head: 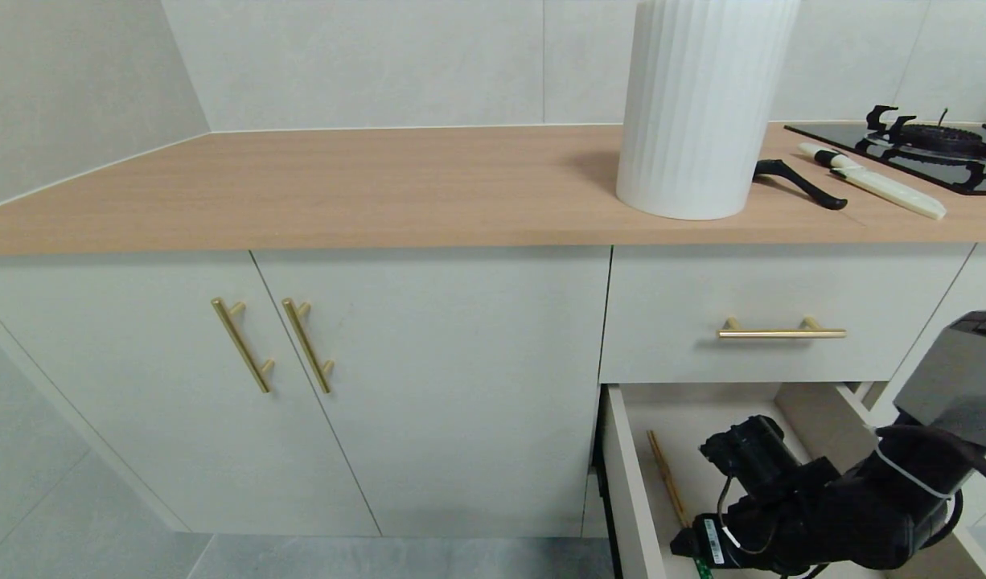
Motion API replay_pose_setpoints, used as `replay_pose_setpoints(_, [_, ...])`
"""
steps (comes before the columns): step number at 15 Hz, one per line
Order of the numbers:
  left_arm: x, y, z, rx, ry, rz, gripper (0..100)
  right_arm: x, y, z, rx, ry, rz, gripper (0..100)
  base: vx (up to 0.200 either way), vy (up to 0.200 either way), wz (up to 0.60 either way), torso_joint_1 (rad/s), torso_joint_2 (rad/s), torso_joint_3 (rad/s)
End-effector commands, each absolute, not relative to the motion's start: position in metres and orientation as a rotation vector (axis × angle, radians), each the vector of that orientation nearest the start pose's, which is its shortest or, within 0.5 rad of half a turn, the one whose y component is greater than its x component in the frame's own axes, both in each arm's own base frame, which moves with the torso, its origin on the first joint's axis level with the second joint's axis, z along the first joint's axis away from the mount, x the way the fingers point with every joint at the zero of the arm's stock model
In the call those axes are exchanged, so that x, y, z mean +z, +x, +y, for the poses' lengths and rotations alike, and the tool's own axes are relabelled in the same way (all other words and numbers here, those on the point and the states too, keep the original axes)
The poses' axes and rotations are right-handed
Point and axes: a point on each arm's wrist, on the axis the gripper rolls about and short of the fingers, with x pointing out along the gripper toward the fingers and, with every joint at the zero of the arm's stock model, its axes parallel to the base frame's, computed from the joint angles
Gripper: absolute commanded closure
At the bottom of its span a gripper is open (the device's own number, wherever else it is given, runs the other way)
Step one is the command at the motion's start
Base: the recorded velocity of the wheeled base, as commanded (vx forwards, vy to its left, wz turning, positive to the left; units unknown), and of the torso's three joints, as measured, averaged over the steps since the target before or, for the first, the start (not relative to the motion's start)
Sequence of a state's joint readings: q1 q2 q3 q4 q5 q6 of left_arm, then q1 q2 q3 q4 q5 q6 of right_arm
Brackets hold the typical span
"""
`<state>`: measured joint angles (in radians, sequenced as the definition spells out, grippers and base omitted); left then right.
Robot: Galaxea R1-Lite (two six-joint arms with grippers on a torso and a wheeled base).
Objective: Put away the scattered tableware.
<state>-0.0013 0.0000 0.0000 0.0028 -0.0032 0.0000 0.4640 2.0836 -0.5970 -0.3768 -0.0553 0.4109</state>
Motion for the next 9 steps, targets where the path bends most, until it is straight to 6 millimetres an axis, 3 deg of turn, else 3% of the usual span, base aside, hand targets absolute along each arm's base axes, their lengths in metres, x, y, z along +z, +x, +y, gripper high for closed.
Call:
replay_pose_setpoints(1, [0.075,-0.023,0.000,-0.005,0.000,0.003,0,0.053,0.241,0.117,0.180,0.130,0.978,0,0.000,0.000,0.00,0.000,0.00,0.000])
replay_pose_setpoints(2, [0.075,-0.023,0.000,-0.005,0.000,0.003,0,0.061,0.238,0.115,0.187,0.137,0.953,0,0.000,0.000,0.00,0.000,0.00,0.000])
replay_pose_setpoints(3, [0.075,-0.023,0.000,-0.005,0.000,0.003,0,0.093,0.224,0.108,0.204,0.150,0.890,0,0.000,0.000,0.00,0.000,0.00,0.000])
replay_pose_setpoints(6, [0.075,-0.023,0.000,-0.005,0.000,0.003,0,0.146,0.200,0.093,0.249,0.180,0.709,0,0.000,0.000,0.00,0.000,0.00,0.000])
replay_pose_setpoints(9, [0.075,-0.023,0.000,-0.005,0.000,0.003,0,0.180,0.179,0.067,0.241,0.126,0.525,0,0.000,0.000,0.00,0.000,0.00,0.000])
